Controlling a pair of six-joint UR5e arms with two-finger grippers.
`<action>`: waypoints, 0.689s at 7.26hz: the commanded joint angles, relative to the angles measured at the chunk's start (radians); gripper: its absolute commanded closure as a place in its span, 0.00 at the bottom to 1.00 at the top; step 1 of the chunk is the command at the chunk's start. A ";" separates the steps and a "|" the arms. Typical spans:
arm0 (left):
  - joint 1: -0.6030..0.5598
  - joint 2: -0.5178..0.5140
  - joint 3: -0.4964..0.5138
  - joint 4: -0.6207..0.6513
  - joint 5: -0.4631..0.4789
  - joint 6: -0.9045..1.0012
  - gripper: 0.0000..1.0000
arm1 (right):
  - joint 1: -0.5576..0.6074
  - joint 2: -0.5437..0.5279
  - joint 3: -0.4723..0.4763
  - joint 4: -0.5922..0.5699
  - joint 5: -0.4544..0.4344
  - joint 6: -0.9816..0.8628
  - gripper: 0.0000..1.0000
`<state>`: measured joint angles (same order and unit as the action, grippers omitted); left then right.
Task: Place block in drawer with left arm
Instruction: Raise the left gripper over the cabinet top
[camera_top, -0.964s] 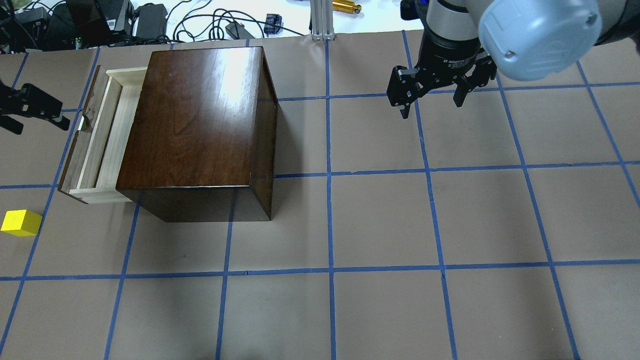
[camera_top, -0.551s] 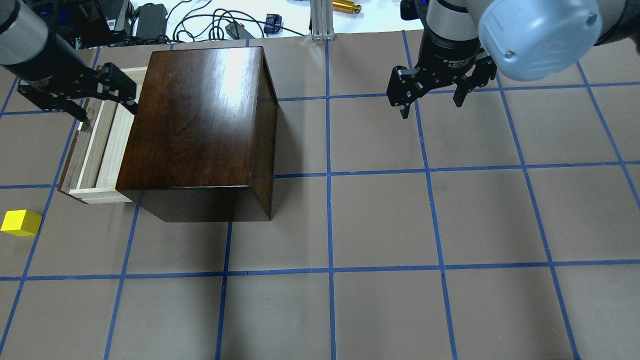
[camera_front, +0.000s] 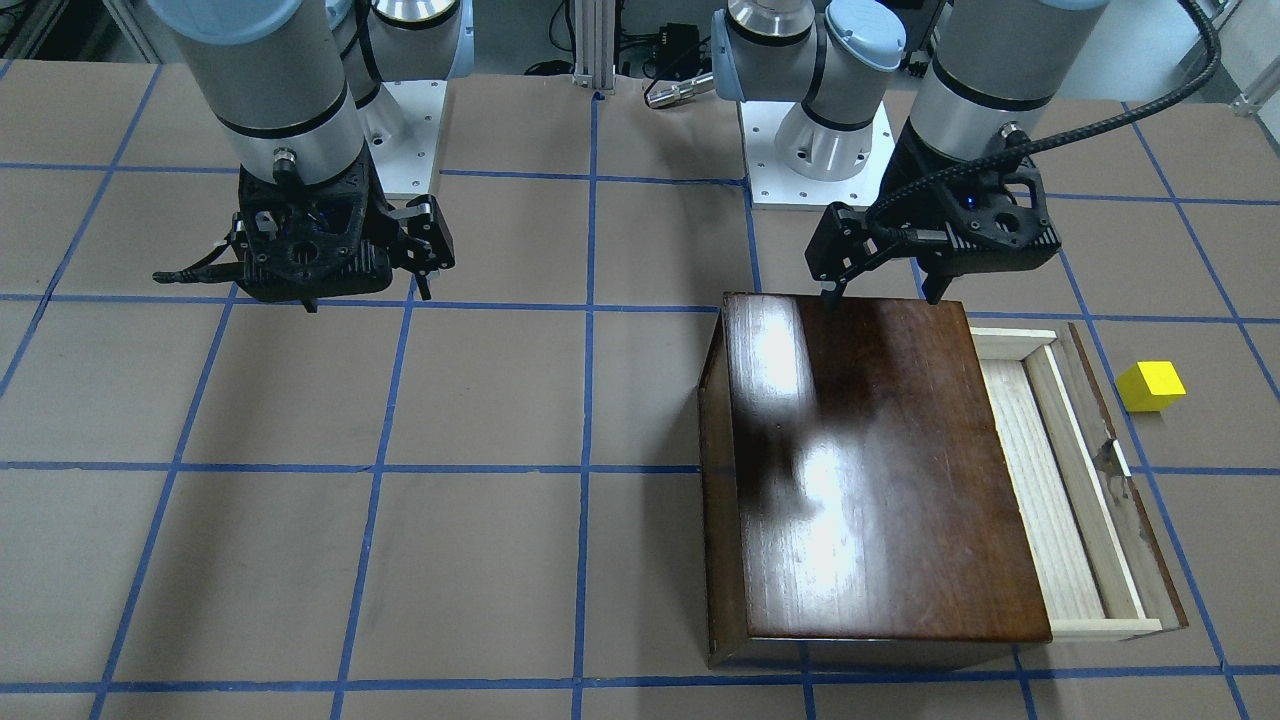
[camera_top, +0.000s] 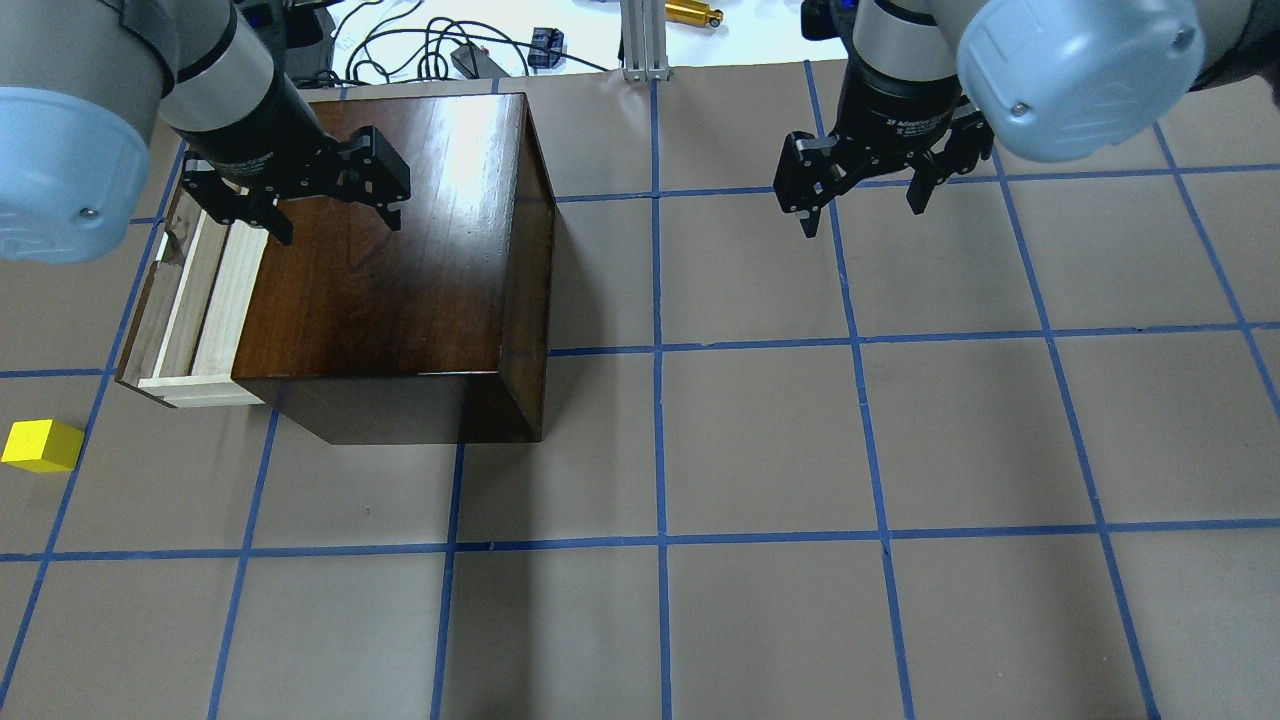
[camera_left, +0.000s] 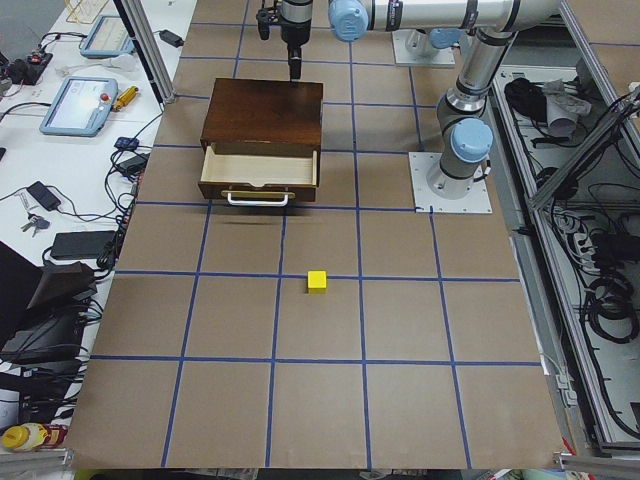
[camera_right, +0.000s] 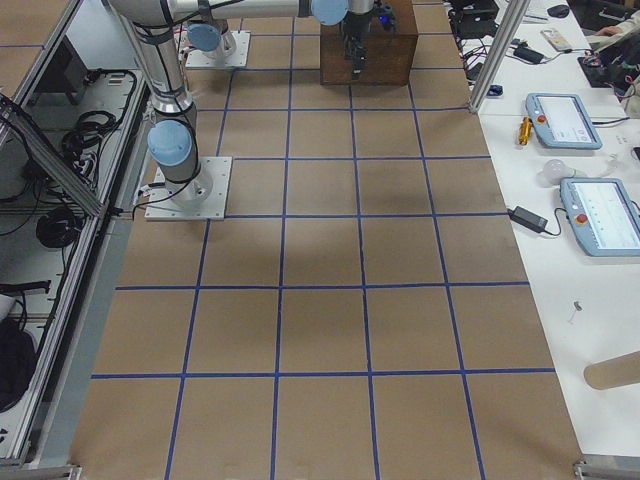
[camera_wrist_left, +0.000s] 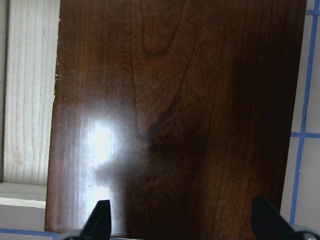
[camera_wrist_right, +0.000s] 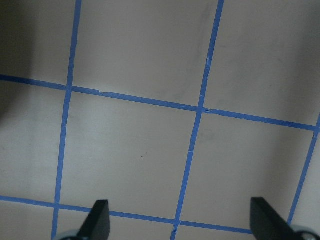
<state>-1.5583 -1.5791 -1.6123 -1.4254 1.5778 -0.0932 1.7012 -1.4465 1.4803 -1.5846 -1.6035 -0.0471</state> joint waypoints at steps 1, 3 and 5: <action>-0.005 -0.001 0.000 0.000 -0.001 -0.010 0.00 | 0.000 0.000 0.000 0.000 -0.001 0.000 0.00; 0.004 0.001 0.002 -0.003 0.001 -0.003 0.00 | 0.000 0.000 0.000 0.000 -0.001 0.000 0.00; 0.020 0.005 0.002 -0.004 0.028 0.103 0.00 | 0.000 0.000 0.000 0.000 -0.001 0.000 0.00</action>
<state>-1.5503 -1.5780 -1.6110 -1.4269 1.5854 -0.0545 1.7012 -1.4466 1.4803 -1.5846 -1.6045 -0.0475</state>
